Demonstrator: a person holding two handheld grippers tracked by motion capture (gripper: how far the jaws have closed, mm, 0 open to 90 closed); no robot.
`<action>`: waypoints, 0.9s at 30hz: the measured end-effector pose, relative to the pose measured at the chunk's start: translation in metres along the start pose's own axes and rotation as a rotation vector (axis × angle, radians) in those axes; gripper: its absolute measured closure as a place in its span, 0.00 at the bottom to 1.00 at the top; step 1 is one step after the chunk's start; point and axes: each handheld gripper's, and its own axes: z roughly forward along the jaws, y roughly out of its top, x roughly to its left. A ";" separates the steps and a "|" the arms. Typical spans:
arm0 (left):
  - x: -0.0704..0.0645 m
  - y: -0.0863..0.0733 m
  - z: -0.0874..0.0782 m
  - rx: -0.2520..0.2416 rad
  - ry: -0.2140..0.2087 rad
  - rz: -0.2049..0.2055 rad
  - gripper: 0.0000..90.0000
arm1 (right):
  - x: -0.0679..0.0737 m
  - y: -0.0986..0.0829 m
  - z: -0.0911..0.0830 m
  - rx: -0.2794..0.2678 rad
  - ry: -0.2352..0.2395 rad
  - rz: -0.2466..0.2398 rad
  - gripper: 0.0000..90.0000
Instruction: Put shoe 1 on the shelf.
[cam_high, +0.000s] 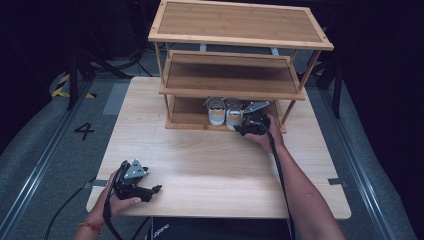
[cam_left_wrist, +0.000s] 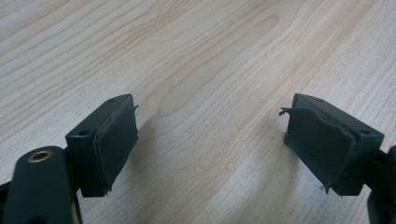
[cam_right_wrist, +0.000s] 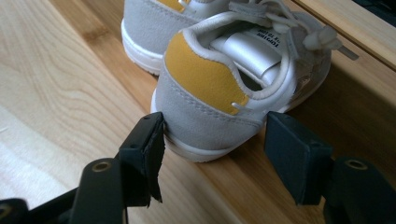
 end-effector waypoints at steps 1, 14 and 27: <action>0.000 0.000 0.000 0.000 0.000 0.000 0.19 | 0.000 0.000 0.000 0.000 0.000 0.000 0.43; 0.000 0.000 0.000 -0.005 0.000 -0.001 0.19 | 0.000 0.008 0.010 0.014 -0.057 0.031 0.43; 0.000 0.000 0.001 0.000 -0.008 0.002 0.19 | 0.002 0.007 0.012 0.003 -0.053 0.048 0.40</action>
